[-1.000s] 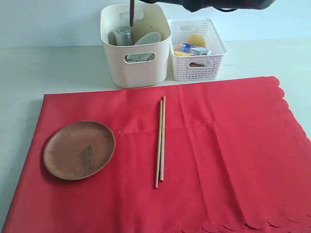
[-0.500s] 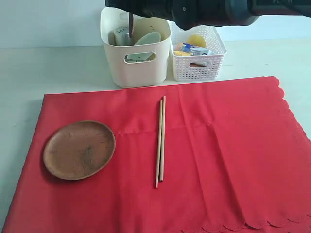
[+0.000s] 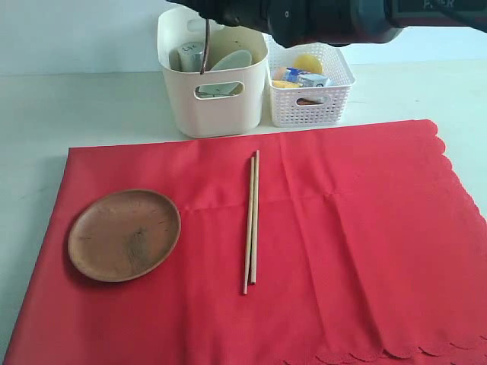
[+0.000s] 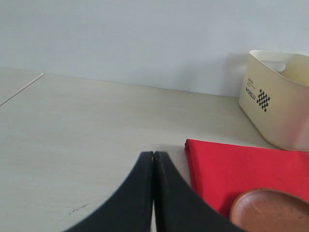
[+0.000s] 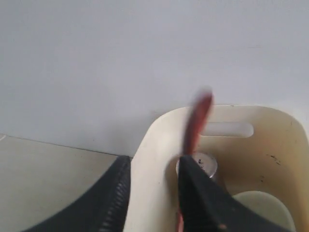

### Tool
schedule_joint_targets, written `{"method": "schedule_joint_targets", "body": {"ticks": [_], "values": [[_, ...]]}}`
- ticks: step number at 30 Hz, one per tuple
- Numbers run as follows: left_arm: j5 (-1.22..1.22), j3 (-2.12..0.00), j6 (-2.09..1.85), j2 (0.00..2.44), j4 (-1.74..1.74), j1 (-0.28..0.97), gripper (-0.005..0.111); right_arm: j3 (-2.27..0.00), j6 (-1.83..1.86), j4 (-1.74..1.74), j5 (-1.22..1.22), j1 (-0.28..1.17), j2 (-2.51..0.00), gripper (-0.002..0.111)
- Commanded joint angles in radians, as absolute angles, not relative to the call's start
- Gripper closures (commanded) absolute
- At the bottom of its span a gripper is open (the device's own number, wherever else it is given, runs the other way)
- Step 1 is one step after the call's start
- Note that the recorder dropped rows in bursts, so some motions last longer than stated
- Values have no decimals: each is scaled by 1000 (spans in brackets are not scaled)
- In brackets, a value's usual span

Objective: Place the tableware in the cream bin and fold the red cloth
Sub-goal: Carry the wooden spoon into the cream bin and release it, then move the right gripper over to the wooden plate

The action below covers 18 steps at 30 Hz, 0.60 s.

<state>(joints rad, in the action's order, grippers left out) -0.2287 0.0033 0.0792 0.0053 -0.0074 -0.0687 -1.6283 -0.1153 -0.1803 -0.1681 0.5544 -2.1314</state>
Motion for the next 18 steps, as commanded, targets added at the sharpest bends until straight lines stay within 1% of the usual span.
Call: {"method": "schedule_joint_targets", "body": {"ticks": [1, 3, 6, 10, 15, 18], "values": [[-217, 0, 79, 0, -13, -69, 105, -1636, -114, -191, -193, 550, -2132, 55], [-217, 0, 79, 0, -13, -69, 105, -1636, -114, -191, -193, 550, -2132, 47], [-217, 0, 79, 0, -13, -69, 105, -1636, -123, -191, -182, 550, -2125, 40], [-217, 0, 79, 0, -13, -69, 105, -1636, -135, -209, -100, 550, -2085, 39], [-217, 0, 79, 0, -13, -69, 105, -1636, -126, -225, 215, 550, -1959, 39], [-217, 0, 79, 0, -13, -69, 105, -1636, -45, -225, 367, 550, -1905, 39]]}}
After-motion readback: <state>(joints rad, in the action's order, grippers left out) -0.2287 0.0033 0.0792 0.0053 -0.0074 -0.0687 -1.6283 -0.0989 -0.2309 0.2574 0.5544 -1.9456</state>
